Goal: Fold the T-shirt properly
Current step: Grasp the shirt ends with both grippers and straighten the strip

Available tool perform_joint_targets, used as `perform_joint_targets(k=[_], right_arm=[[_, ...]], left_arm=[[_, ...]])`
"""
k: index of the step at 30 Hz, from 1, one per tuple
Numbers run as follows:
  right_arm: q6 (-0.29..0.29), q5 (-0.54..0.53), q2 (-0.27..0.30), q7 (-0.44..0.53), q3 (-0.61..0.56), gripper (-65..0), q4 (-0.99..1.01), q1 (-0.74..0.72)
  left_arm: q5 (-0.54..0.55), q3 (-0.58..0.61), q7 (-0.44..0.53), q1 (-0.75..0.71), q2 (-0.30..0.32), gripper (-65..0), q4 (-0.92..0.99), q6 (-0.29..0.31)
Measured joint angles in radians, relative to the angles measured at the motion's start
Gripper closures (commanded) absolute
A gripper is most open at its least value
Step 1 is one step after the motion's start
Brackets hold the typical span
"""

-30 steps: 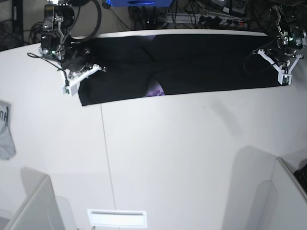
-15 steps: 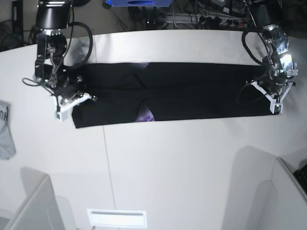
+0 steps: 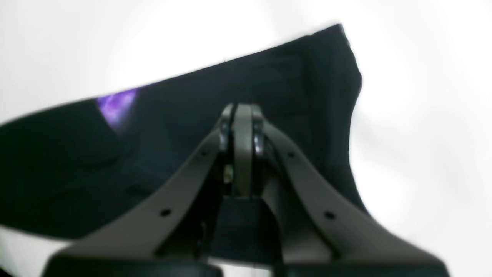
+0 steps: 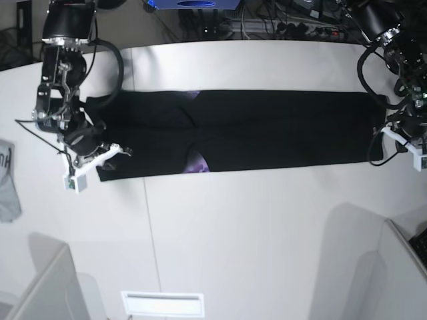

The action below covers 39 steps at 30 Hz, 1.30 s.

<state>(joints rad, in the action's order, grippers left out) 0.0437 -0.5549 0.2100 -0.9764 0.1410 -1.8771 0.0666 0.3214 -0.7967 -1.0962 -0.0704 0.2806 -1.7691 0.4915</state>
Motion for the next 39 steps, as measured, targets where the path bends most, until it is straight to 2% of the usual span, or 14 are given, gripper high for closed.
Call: perform_joint_targets(k=[2, 4, 10, 13, 16, 18, 19, 26, 30, 33, 34, 35, 37, 39], right_arm=[[0.001, 0.012, -0.013, -0.021, 0.008, 0.0, -0.066, 0.023], [0.006, 0.011, -0.035, -0.037, 0.010, 0.0, -0.089, 0.044], [0.000, 0.015, -0.063, -0.044, 0.006, 0.0, -0.091, 0.083], [0.000, 0.005, -0.076, -0.045, 0.000, 0.0, -0.090, 0.087], [0.000, 0.007, -0.079, -0.044, -0.002, 0.0, -0.090, 0.096], [0.000, 0.013, -0.077, -0.046, -0.001, 0.0, -0.090, 0.103], [0.000, 0.012, -0.076, -0.043, -0.001, 0.0, -0.090, 0.107], [0.000, 0.011, -0.078, -0.042, -0.001, 0.0, -0.089, 0.135], [0.000, 0.008, -0.079, -0.045, -0.001, 0.0, -0.088, 0.145], [0.000, 0.013, -0.077, -0.038, -0.001, 0.0, -0.089, 0.161], [0.000, 0.013, -0.078, -0.041, -0.001, 0.0, -0.089, 0.165], [0.000, 0.011, -0.079, -0.039, -0.001, 0.0, -0.089, 0.168], [0.000, 0.009, -0.079, -0.035, -0.001, 0.0, -0.090, 0.178], [0.000, 0.010, -0.079, -0.040, -0.001, 0.0, -0.090, 0.184]], left_arm=[[0.027, -0.053, -0.013, -0.021, 0.018, 0.0, 0.007, 0.048], [0.030, -0.079, 0.022, -0.057, 0.040, 0.0, 0.008, 0.067], [0.047, -0.077, 0.221, -0.111, 0.033, -0.2, 0.095, 0.089], [0.024, -0.078, 0.230, -0.111, 0.036, -25.3, 0.189, 0.098], [0.022, -0.079, 0.236, -0.098, 0.038, -50.8, 0.283, 0.150], [0.024, -0.076, 0.235, -0.074, 0.031, -61.7, 0.330, 0.199], [0.027, -0.073, 0.238, -0.060, 0.027, -65.0, 0.351, 0.199], [0.027, -0.066, 0.241, 0.000, 0.008, -65.0, 0.438, 0.198], [0.032, 0.024, 0.266, 0.026, 0.016, -65.0, 0.484, 0.198], [0.050, 0.034, 0.286, 0.037, 0.016, -65.0, 0.515, 0.199], [0.053, 0.034, 0.298, 0.036, 0.019, -62.5, 0.526, 0.199], [0.054, 0.034, 0.301, 0.037, 0.023, -56.6, 0.536, 0.199], [0.062, 0.034, 0.312, 0.037, 0.025, -41.3, 0.552, 0.199], [0.059, 0.031, 0.311, 0.037, 0.027, -21.4, 0.560, 0.198]])
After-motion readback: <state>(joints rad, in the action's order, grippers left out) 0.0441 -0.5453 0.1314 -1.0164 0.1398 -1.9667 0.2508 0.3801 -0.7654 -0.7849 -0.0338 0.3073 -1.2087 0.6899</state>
